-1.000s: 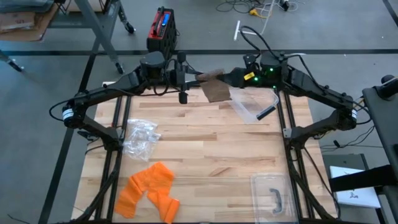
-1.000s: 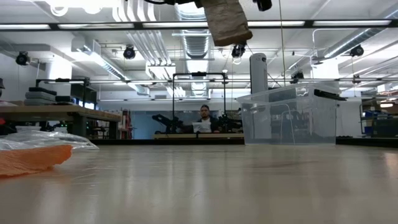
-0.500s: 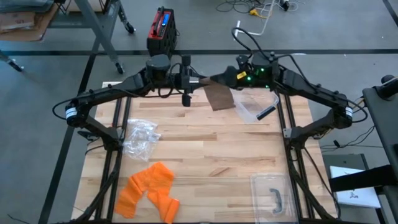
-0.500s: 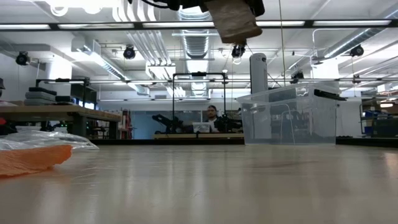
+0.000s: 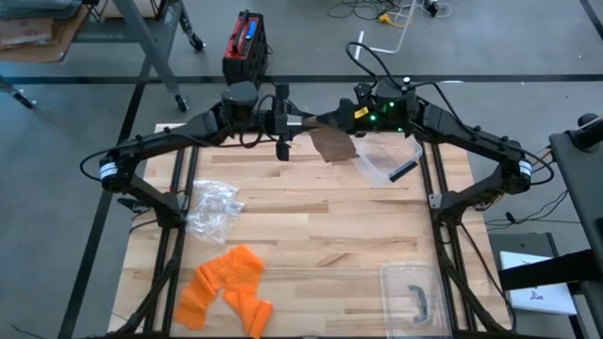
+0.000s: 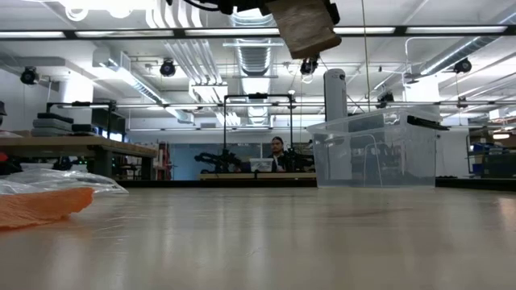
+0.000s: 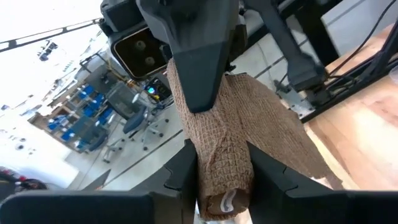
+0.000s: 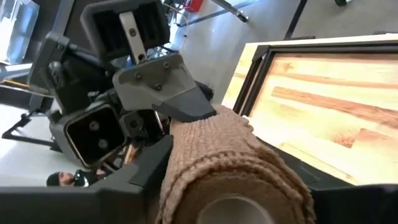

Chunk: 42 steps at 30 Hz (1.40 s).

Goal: Roll bandage
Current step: Roll the brown bandage

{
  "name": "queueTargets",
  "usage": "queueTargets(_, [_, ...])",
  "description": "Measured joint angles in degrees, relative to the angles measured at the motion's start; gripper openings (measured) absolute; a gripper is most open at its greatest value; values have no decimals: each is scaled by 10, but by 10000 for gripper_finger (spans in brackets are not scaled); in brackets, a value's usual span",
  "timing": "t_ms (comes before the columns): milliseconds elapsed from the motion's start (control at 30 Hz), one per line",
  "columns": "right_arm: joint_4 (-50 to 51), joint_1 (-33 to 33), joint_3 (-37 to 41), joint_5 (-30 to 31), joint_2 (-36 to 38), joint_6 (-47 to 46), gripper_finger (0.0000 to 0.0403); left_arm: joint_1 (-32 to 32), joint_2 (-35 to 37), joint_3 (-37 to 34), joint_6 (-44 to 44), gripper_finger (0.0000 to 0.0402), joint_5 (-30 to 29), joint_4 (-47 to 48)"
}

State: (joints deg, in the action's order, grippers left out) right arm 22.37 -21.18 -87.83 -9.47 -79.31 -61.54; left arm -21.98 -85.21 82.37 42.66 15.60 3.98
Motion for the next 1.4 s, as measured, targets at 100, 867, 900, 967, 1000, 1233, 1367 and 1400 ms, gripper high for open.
queueTargets(100, [0, -2, 0, -4, 0, 16, 149, -1, 1, 0, -24, 124, 22, 1])
queueTargets(867, [-232, -41, 9, -183, -35, 252, 75, -58, 56, -252, -583, 275, 241, -501])
queueTargets(900, [-245, -41, 9, -187, -39, 251, 75, -58, 54, -259, -598, 273, 225, -517])
queueTargets(967, [-269, -38, 9, -193, -49, 251, 75, -58, 54, -259, -607, 269, 193, -521])
queueTargets(1000, [-281, -36, 9, -195, -55, 251, 75, -58, 55, -258, -606, 268, 177, -520])
queueTargets(1233, [-355, -31, 9, -194, -77, 253, 76, -58, 55, -259, -608, 267, 130, -488])
queueTargets(1367, [-386, -27, 9, -188, -92, 266, 75, -58, 55, -251, -612, 262, 118, -482])
queueTargets(1400, [-390, -27, 9, -188, -96, 269, 75, -55, 52, -247, -613, 256, 117, -479])
